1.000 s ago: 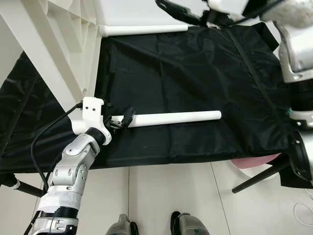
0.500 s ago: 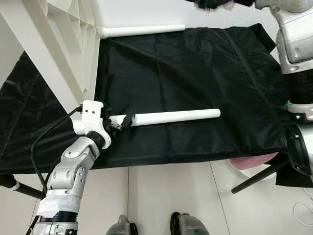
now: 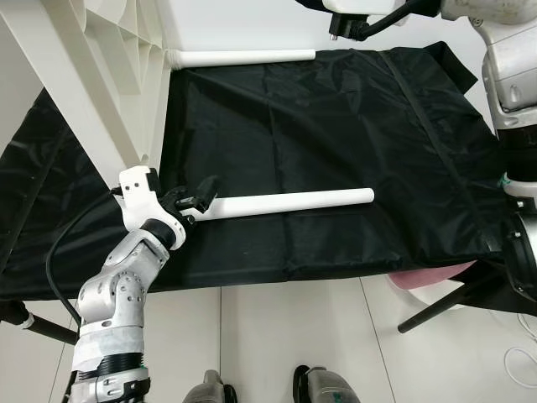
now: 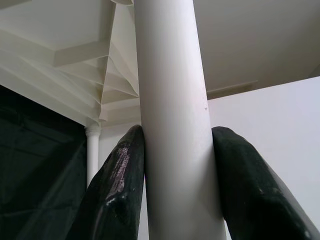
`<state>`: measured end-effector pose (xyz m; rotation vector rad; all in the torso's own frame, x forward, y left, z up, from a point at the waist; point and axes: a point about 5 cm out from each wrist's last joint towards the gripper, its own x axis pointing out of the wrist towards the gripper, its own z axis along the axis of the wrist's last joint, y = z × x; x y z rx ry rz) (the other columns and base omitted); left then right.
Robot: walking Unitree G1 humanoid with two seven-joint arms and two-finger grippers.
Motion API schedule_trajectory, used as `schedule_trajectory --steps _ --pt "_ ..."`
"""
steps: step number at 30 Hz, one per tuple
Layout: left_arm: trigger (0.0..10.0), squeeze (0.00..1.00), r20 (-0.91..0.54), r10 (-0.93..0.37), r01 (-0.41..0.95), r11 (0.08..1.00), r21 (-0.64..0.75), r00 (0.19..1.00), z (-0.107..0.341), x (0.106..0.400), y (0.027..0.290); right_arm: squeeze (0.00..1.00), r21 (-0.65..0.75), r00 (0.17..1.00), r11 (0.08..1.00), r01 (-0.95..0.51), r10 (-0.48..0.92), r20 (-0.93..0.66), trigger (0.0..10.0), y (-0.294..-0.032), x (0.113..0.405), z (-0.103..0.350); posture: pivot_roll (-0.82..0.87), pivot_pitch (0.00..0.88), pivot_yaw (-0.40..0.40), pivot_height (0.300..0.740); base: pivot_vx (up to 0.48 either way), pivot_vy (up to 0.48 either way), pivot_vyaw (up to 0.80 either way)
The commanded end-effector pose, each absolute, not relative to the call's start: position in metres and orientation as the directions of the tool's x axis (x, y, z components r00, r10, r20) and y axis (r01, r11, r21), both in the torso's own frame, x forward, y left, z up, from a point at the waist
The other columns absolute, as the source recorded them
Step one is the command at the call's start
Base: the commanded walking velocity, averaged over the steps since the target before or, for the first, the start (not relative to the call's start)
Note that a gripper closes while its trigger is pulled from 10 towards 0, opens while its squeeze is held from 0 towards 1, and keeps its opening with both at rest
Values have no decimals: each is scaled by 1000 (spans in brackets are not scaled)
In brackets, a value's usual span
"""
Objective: Building children table
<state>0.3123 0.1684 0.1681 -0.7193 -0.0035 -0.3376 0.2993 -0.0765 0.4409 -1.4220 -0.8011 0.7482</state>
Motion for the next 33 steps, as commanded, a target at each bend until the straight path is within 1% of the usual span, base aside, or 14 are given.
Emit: schedule_trajectory --steps 1,4,6,8,10,11,12,13,14,16,18,22,28,33 --pt "10000 0 -300 87 -280 662 -695 950 135 307 192 0 -1000 569 -10 -18 822 -18 0 -77 306 428 -102 135 77 740 0 0 0" --pt "10000 0 -300 87 -280 662 -695 950 135 307 192 0 -1000 569 -10 -18 822 -18 0 -77 306 428 -102 135 77 740 0 0 0" --pt "10000 0 -308 100 -299 639 -709 946 138 304 193 0 -1000 573 -8 -16 819 -16 0 -77 305 428 -103 136 77 740 0 0 0" --pt "10000 0 -275 52 -227 718 -658 960 151 290 185 0 -1000 583 -1 -6 813 -4 0 -80 305 430 -100 142 71 740 0 0 0" --pt "10000 0 -275 52 -227 718 -658 960 151 290 185 0 -1000 583 -1 -6 813 -4 0 -80 305 430 -100 142 71 740 0 0 0" --pt "10000 0 -266 13 -185 751 -634 964 154 285 181 0 -1000 587 5 -1 810 3 0 -81 305 431 -100 142 71 740 0 0 0" --pt "10000 0 -266 13 -185 751 -634 964 154 285 181 0 -1000 587 5 -1 810 3 0 -81 305 431 -100 142 71 740 0 0 0" --pt "10000 0 -263 -24 -144 787 -599 964 155 276 180 0 -1000 592 14 3 806 13 0 -82 306 432 -95 147 70 740 0 0 0" --pt "10000 0 -263 -24 -144 787 -599 964 155 276 180 0 -1000 592 14 3 806 13 0 -82 306 432 -95 147 70 740 0 0 0" --pt "10000 0 -257 -102 -67 818 -572 961 160 262 182 0 -1000 599 23 -1 800 18 0 -84 307 433 -85 153 67 740 0 0 0" --pt "10000 0 -257 -128 -41 825 -564 958 161 257 182 0 -1000 601 25 -4 799 18 0 -85 307 433 -85 153 67 740 0 0 0" --pt "10000 0 -271 -177 -28 788 -615 946 164 250 176 0 -1000 607 28 -7 795 18 0 -86 309 433 -78 164 68 740 0 0 0" --pt "10000 0 -275 -191 -24 780 -625 942 167 246 170 0 -999 609 31 -10 793 19 0 -86 310 432 -75 168 66 740 0 0 0" --pt "10000 0 -216 -206 16 758 -653 955 180 255 159 0 -996 600 89 6 796 75 0 -86 310 435 -65 168 60 740 0 0 0"
